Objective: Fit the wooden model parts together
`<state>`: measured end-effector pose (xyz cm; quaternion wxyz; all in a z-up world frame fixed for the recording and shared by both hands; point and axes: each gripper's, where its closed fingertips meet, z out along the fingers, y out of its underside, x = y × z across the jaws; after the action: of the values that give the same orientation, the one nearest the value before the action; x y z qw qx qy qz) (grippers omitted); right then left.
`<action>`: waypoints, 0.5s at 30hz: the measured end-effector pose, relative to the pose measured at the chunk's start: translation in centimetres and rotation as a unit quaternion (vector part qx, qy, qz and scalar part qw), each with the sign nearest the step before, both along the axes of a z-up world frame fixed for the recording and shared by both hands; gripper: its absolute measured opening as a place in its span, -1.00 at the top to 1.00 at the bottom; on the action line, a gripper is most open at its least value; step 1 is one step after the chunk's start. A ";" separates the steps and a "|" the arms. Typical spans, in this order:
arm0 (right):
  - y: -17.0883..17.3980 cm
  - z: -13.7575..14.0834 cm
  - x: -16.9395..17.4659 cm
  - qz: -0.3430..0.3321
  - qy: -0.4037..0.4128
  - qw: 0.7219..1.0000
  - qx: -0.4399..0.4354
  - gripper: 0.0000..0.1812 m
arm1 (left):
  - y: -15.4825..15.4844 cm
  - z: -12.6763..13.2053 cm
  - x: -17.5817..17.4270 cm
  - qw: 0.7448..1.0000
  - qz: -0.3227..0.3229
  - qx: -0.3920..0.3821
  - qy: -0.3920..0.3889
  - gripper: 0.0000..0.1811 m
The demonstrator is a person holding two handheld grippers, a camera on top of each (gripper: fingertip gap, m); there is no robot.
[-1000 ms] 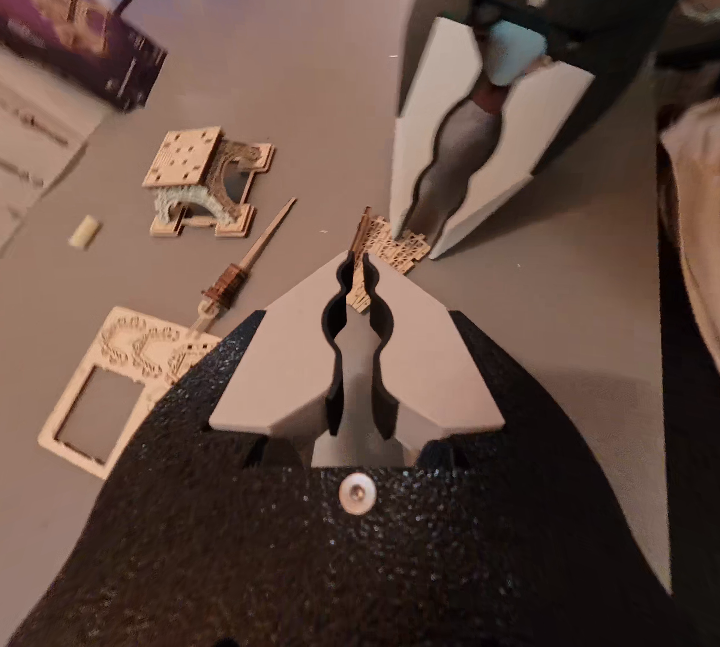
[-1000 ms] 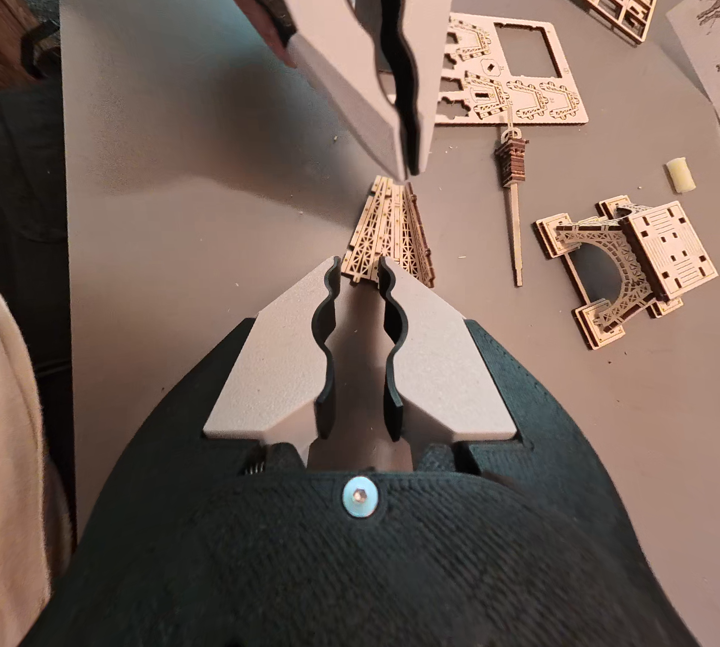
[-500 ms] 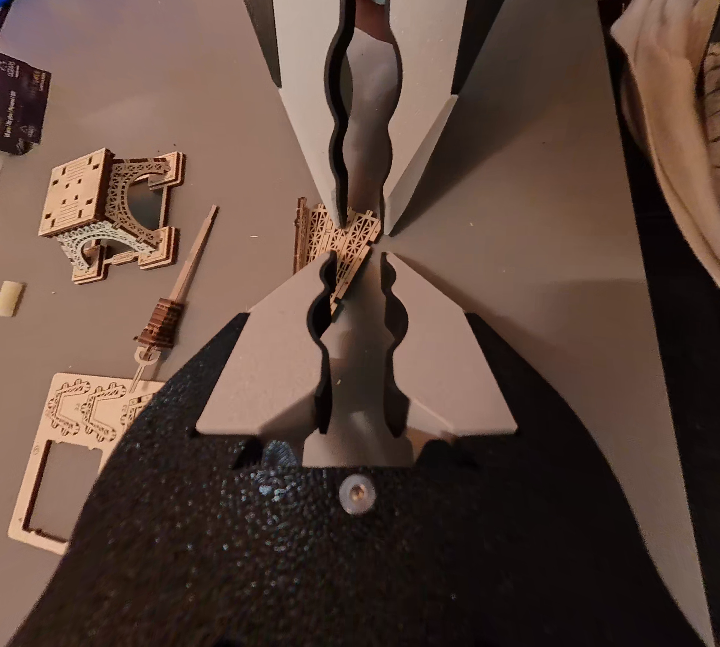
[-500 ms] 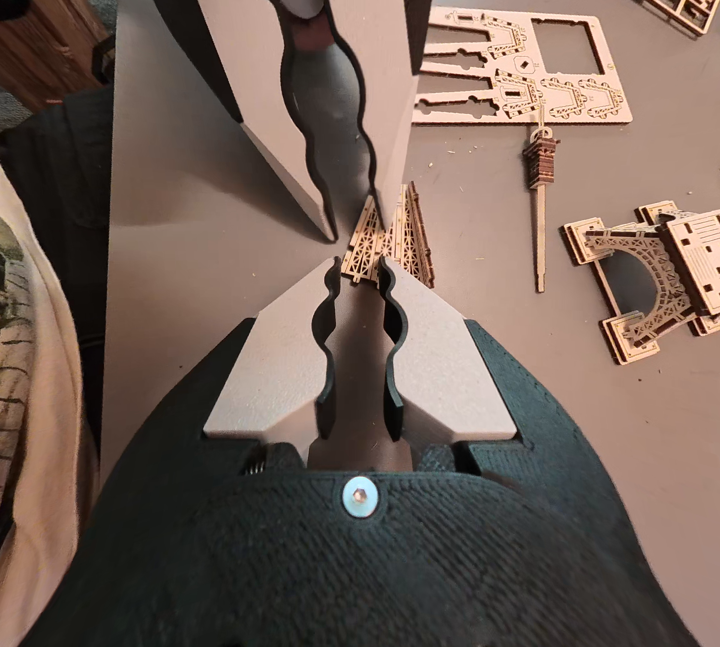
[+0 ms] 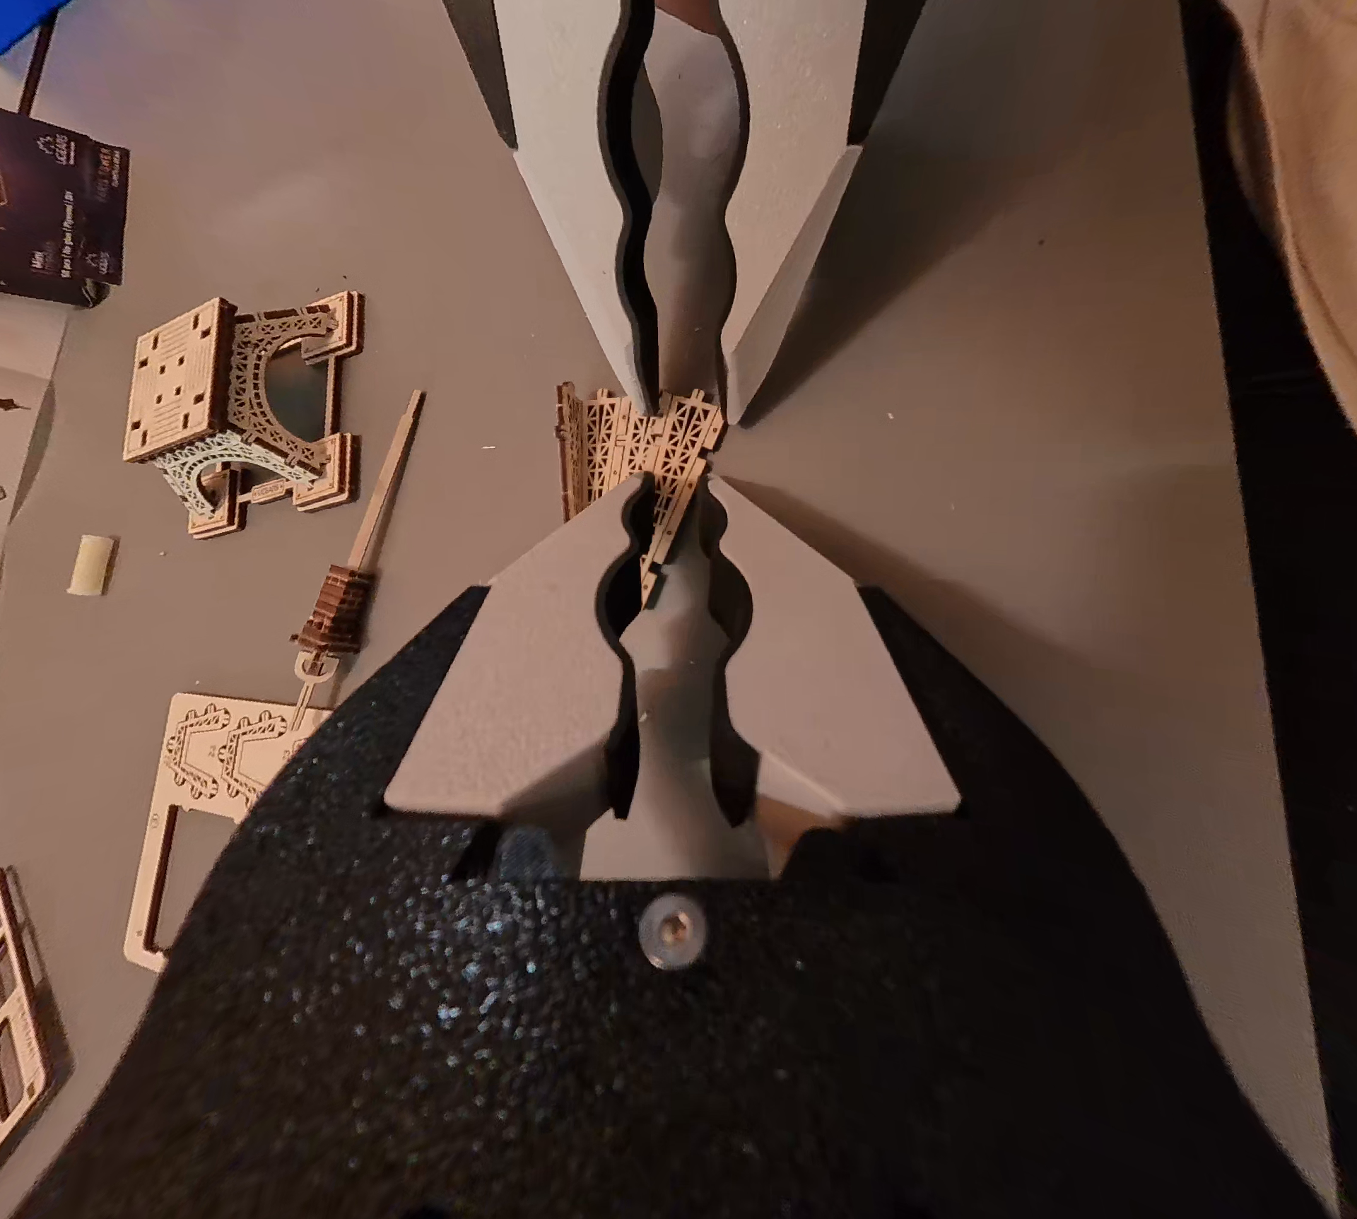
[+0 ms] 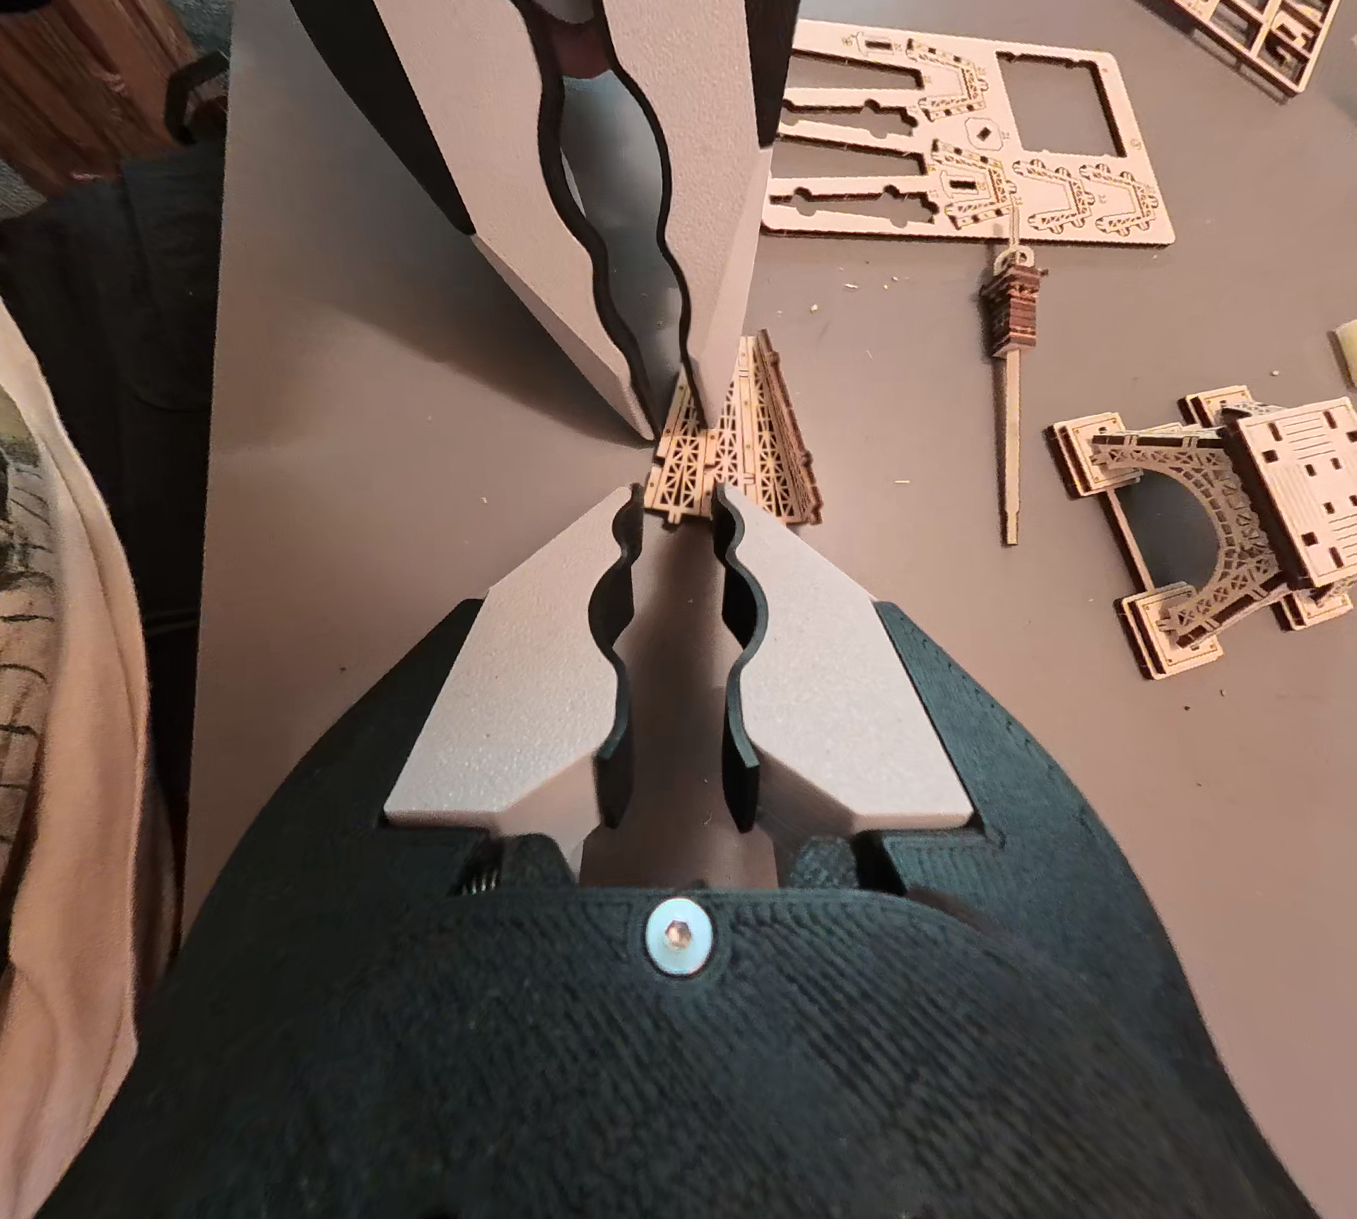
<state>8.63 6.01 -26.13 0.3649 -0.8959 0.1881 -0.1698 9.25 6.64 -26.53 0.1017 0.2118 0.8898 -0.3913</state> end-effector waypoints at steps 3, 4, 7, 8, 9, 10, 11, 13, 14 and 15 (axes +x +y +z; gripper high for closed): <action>0.1 -0.1 0.0 0.000 -0.005 1.000 -0.003 0.82 | -0.1 0.0 -0.1 1.000 0.000 0.001 -0.005 0.84; 0.1 -0.1 0.1 0.000 -0.005 1.000 -0.004 0.82 | -0.1 0.1 0.0 1.000 0.003 -0.001 -0.007 0.80; 0.0 0.0 -0.1 0.005 -0.001 1.000 -0.004 0.84 | -0.1 0.2 0.2 1.000 0.007 0.001 -0.006 0.74; 0.0 0.1 -0.1 0.007 -0.004 1.000 -0.004 0.90 | -0.1 0.2 0.2 1.000 0.007 0.001 -0.001 0.75; 0.0 0.2 0.0 0.006 -0.009 1.000 -0.006 0.95 | -0.1 0.1 0.1 1.000 0.006 0.001 0.005 0.77; -0.1 0.2 0.0 0.008 -0.010 1.000 -0.006 0.96 | 0.0 0.1 0.0 1.000 0.004 0.002 0.011 0.81; -0.1 0.2 0.0 0.009 -0.009 1.000 -0.006 0.96 | 0.0 0.0 -0.1 1.000 0.003 0.002 0.014 0.83; -0.1 0.1 0.1 0.004 -0.013 1.000 -0.007 0.88 | 0.0 0.0 -0.2 1.000 0.003 0.001 0.012 0.84; -0.1 0.1 0.1 0.004 -0.017 1.000 -0.006 0.83 | 0.0 0.0 -0.1 1.000 0.004 0.002 0.009 0.82; -0.1 0.2 0.1 0.004 -0.018 1.000 -0.006 0.78 | 0.0 0.1 -0.1 1.000 0.006 0.003 0.008 0.82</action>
<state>8.74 5.93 -25.96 0.3632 -0.8956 0.1769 -0.1860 9.16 6.61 -26.47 0.0965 0.2042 0.8928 -0.3898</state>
